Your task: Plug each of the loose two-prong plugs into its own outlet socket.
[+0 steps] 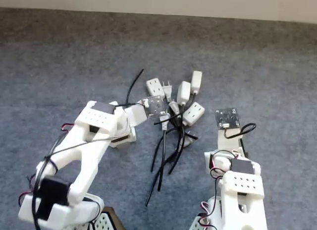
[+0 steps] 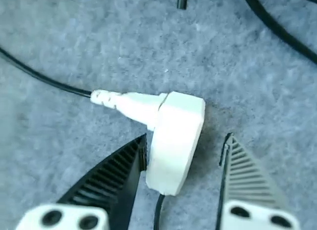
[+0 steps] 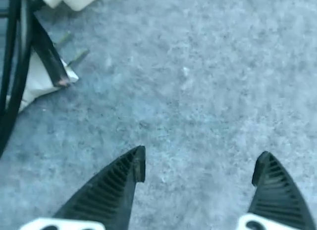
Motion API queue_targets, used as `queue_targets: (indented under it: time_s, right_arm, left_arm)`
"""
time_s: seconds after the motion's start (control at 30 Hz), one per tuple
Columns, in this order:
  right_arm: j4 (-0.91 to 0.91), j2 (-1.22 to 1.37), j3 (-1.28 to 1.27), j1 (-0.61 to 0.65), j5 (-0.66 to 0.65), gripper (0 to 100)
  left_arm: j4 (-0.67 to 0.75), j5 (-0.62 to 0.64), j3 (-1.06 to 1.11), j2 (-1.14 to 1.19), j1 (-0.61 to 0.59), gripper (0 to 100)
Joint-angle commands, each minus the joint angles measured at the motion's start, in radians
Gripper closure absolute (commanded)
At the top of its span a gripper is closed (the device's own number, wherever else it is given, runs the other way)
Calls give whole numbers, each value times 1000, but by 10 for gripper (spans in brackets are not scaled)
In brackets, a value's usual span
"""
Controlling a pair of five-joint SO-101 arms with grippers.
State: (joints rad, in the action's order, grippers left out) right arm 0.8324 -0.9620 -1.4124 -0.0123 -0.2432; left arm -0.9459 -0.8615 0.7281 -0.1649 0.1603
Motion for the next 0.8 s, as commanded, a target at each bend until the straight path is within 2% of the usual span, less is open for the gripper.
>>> queue_targets:
  time_s: [0.0,0.37,0.43,0.53,0.77]
  right_arm:
    - [-61,-21,-24,-8,11,670]
    - [-71,-21,-38,-7,11,670]
    - [-71,-21,-38,-7,11,670]
    - [-71,-21,-38,-7,11,670]
    - [-71,-21,-39,-7,11,670]
  left_arm:
    - [28,-9,-8,28,-47,762]
    - [25,-3,-10,-22,-87,982]
    - [21,2,-36,-22,-102,993]
    - [21,57,-139,-13,-209,995]
    - [18,63,-443,10,-533,995]
